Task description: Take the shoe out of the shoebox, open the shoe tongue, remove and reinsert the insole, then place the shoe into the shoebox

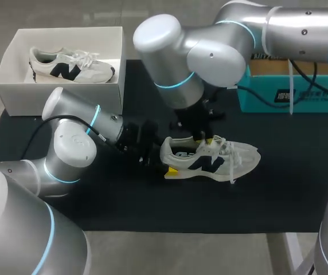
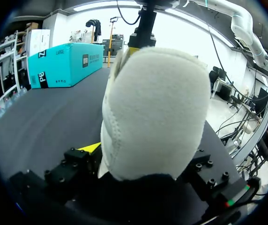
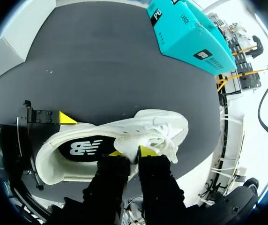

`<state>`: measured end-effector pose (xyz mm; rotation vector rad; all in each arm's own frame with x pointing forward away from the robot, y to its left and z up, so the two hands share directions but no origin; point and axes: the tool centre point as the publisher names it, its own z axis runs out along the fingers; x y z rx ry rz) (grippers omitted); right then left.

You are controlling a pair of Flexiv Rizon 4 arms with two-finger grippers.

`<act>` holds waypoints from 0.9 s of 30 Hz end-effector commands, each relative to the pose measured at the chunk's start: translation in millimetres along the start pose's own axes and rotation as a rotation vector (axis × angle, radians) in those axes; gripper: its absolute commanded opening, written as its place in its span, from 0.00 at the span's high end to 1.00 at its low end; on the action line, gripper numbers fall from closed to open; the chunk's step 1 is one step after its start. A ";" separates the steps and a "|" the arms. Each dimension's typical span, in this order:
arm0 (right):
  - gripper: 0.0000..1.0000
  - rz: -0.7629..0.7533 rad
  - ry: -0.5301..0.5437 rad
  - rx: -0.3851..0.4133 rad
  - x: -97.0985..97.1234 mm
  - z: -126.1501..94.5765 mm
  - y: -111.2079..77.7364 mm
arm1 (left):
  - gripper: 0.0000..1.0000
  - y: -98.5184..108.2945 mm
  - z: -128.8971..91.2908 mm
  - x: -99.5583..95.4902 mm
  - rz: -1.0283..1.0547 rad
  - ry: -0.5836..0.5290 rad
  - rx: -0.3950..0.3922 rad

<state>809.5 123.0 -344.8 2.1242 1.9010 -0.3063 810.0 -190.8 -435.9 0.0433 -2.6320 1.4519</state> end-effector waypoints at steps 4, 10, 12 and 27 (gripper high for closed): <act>1.00 0.020 0.069 0.014 -18.0 -4.5 1.2 | 1.00 1.7 2.4 -2.0 -0.001 0.000 -0.003; 1.00 0.051 0.073 0.026 -45.1 -3.7 1.7 | 1.00 1.7 2.4 -2.0 -0.001 0.000 -0.003; 1.00 0.067 0.063 0.030 -54.3 -3.4 0.8 | 1.00 1.7 2.4 -2.0 -0.001 0.000 -0.003; 1.00 0.164 0.007 0.094 -98.2 28.6 -5.7 | 1.00 1.7 2.4 -2.0 -0.001 0.000 -0.003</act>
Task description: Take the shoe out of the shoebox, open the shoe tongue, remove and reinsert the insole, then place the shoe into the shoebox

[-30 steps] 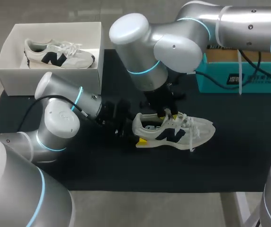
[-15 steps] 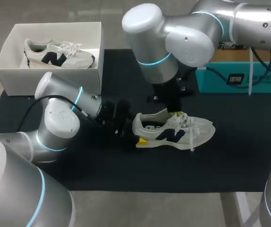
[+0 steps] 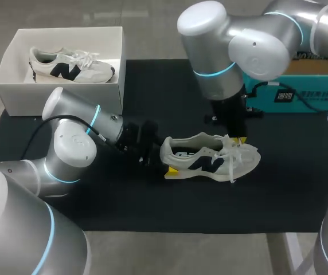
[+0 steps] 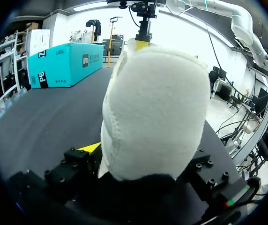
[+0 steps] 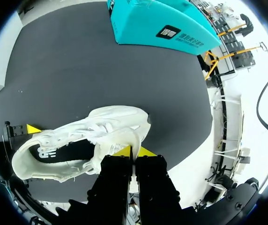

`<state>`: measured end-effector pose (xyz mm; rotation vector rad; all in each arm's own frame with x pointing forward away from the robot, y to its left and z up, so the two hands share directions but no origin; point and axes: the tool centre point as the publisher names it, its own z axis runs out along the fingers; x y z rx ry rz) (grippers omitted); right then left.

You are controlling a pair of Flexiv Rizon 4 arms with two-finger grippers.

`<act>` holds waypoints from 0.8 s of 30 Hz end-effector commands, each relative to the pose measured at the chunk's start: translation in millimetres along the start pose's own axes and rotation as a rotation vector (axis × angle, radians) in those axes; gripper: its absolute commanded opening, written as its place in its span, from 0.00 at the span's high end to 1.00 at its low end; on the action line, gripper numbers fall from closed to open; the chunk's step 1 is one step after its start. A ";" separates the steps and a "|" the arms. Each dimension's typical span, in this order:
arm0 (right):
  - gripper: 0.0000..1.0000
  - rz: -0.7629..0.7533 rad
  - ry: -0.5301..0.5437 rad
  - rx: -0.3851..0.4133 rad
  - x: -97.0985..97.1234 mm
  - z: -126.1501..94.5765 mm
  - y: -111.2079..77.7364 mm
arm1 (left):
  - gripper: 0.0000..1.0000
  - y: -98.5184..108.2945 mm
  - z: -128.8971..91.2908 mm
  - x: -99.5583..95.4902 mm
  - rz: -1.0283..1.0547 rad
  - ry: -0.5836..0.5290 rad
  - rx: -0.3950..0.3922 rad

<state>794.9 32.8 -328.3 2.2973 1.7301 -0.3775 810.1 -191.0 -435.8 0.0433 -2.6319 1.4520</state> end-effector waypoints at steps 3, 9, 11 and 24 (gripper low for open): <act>1.00 0.023 0.025 0.018 -7.6 25.5 0.5 | 1.00 1.9 2.3 -1.9 -0.001 0.000 -0.003; 1.00 0.067 0.012 0.049 -9.6 50.3 0.8 | 1.00 1.9 2.3 -1.9 -0.001 0.000 -0.003; 1.00 0.075 0.016 0.059 -10.1 57.5 1.0 | 1.00 1.9 2.3 -1.9 -0.001 0.000 -0.003; 0.00 0.109 0.071 -0.049 -20.7 7.5 -6.4 | 1.00 1.9 2.3 -1.9 -0.001 0.000 -0.003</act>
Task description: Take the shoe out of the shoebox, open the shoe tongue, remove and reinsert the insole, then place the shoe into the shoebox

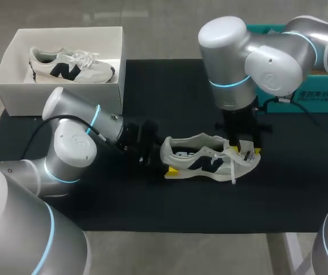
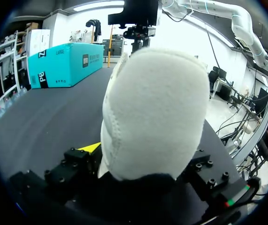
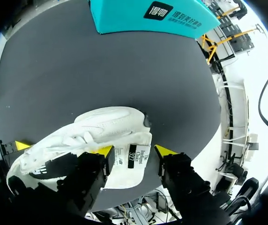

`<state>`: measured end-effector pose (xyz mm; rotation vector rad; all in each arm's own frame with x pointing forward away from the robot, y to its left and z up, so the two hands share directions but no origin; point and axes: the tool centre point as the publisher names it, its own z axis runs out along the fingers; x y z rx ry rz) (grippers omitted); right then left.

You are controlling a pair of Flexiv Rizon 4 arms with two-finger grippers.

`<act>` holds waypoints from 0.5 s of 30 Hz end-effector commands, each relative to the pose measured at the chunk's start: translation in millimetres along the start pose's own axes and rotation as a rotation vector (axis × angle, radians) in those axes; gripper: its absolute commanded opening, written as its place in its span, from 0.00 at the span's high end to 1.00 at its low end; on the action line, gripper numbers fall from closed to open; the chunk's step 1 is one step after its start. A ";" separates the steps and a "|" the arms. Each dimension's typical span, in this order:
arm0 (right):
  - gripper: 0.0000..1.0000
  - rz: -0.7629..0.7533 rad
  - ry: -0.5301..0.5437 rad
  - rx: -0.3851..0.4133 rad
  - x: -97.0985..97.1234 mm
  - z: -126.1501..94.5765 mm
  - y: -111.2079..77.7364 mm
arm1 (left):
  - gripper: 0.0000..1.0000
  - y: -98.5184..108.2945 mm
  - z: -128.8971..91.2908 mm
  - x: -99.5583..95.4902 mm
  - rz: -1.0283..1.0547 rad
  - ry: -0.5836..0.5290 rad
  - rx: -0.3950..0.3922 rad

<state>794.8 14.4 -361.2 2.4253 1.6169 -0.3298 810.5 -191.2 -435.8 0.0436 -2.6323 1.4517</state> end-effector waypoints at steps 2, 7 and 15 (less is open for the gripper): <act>0.00 -0.027 0.065 -0.126 -16.7 -46.1 -9.2 | 1.00 2.0 2.2 -1.6 -0.001 0.001 -0.003; 0.00 -0.172 0.179 -0.268 -15.7 -84.6 -8.2 | 1.00 2.0 2.2 -1.6 -0.001 0.001 -0.003; 0.00 -0.633 0.400 -0.386 10.0 -119.9 -8.5 | 1.00 2.0 2.2 -1.6 -0.001 0.001 -0.003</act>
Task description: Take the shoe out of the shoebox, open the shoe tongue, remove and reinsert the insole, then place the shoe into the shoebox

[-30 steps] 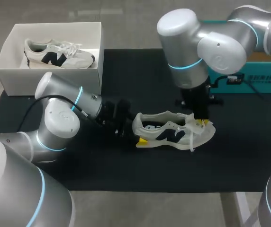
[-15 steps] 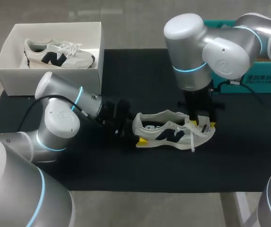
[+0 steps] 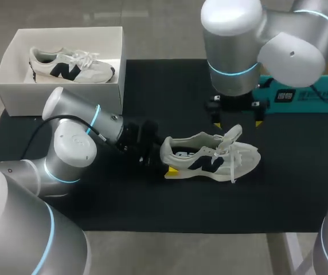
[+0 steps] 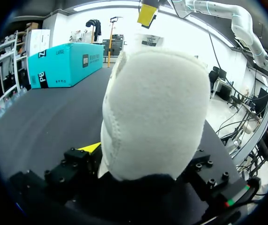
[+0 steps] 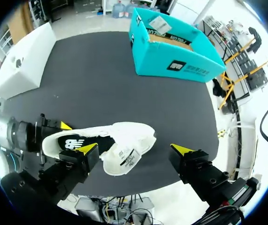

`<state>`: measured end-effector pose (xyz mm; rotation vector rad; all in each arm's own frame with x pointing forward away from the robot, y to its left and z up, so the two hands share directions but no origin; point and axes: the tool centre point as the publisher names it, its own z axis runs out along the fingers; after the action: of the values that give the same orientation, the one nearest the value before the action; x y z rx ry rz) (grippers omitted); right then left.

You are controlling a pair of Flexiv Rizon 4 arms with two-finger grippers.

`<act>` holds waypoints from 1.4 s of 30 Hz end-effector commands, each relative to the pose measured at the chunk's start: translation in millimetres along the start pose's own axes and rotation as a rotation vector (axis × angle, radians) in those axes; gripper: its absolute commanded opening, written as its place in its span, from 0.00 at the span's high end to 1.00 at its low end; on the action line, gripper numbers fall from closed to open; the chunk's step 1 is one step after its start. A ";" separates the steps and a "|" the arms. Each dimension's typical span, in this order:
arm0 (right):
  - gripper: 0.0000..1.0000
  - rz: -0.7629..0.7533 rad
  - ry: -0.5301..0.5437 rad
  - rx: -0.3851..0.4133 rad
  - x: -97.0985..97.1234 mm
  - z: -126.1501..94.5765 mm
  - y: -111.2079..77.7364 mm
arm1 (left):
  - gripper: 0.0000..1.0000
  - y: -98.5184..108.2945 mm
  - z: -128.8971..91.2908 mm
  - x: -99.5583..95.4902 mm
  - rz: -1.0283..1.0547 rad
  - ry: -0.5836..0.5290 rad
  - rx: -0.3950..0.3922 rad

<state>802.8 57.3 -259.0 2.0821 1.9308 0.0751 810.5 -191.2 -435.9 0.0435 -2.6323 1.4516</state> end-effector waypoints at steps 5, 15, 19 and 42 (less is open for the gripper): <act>0.00 -0.755 0.395 -0.102 32.2 -10.1 0.5 | 1.00 1.9 2.2 -1.5 -0.001 0.001 -0.003; 0.00 -1.078 0.455 -0.045 57.1 -7.8 -11.5 | 1.00 1.9 2.2 -1.5 -0.001 0.001 -0.003; 0.00 -1.078 0.455 -0.045 57.1 -7.8 -11.5 | 1.00 1.9 2.2 -1.5 -0.001 0.001 -0.003; 1.00 -1.228 0.354 -0.031 69.0 2.0 -4.8 | 1.00 1.9 2.2 -1.5 -0.001 0.001 -0.003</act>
<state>801.0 114.6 -274.9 0.5681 3.0075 0.2452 810.4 -191.2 -435.9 0.0435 -2.6323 1.4516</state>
